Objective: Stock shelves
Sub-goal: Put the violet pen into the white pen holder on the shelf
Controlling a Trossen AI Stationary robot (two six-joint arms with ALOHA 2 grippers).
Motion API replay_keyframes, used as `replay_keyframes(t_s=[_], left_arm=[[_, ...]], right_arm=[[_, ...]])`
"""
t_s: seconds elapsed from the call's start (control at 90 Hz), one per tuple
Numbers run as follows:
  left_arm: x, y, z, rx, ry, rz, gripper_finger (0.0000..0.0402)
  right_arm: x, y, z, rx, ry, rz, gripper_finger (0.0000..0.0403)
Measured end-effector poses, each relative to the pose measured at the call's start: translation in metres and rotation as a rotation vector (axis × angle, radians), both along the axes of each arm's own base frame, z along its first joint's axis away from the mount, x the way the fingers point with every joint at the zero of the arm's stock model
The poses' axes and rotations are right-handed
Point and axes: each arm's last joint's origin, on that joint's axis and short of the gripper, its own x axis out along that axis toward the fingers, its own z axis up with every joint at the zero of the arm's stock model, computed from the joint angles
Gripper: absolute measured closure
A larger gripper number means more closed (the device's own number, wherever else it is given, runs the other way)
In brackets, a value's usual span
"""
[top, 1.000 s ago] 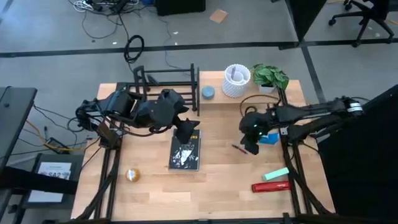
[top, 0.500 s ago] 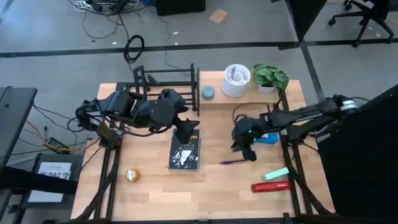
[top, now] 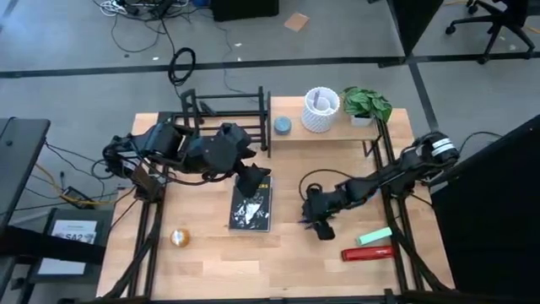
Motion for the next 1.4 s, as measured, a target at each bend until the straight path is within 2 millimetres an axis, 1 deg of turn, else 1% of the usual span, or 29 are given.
replay_keyframes(t_s=[0.078,0.256,0.356,0.433,0.578,0.7,0.756,0.8,0.867,0.989,1.089,1.189,1.278,1.344,1.4], left_arm=[[0.0,0.0,-0.001,-0.017,0.002,0.013,0.009],[-0.001,0.0,-0.001,-0.052,-0.005,0.039,0.009],[-0.001,0.0,-0.001,-0.076,-0.011,0.057,0.009],[-0.001,0.0,-0.001,-0.086,-0.015,0.07,0.009],[-0.001,0.0,-0.001,-0.11,-0.025,0.093,0.009],[-0.001,0.0,-0.001,-0.129,-0.032,0.107,0.009],[0.0,0.0,0.0,-0.141,-0.039,0.114,0.009],[0.0,0.0,-0.001,-0.146,-0.039,0.117,0.009],[0.0,0.0,0.0,-0.147,-0.042,0.118,0.009],[0.0,0.0,0.0,-0.146,-0.041,0.117,0.009],[0.0,0.0,0.0,-0.133,-0.036,0.108,0.009],[0.0,0.0,0.0,-0.095,-0.027,0.081,0.009],[0.0,0.0,0.0,-0.055,-0.02,0.052,0.009],[0.001,0.0,0.001,-0.017,-0.019,0.023,0.009],[0.001,0.0,0.002,0.017,-0.016,-0.002,0.009]], right_arm=[[-0.006,0.0,-0.009,0.016,-0.018,-0.028,0.021],[-0.033,0.0,-0.032,0.062,-0.056,-0.063,0.0235],[-0.049,0.001,-0.042,0.057,-0.076,-0.085,0.0248],[-0.055,0.001,-0.046,0.038,-0.093,-0.102,0.026],[-0.055,0.004,-0.056,0.039,-0.129,-0.116,0.0298],[-0.048,0.01,-0.063,0.11,-0.152,-0.164,0.0354],[-0.045,0.012,-0.063,0.149,-0.149,-0.172,0.0382],[-0.043,0.013,-0.062,0.169,-0.143,-0.169,0.039],[-0.041,0.014,-0.057,0.2,-0.136,-0.192,0.0391],[-0.041,0.008,-0.044,0.315,-0.113,-0.271,0.0397],[-0.044,0.002,-0.027,0.408,-0.133,-0.341,0.0398],[-0.043,-0.003,0.011,0.499,-0.295,-0.37,0.0399],[-0.047,-0.01,0.043,0.52,-0.416,-0.412,0.04],[-0.048,-0.015,0.083,0.551,-0.567,-0.444,0.04],[-0.051,-0.021,0.117,0.544,-0.681,-0.478,0.0401]])
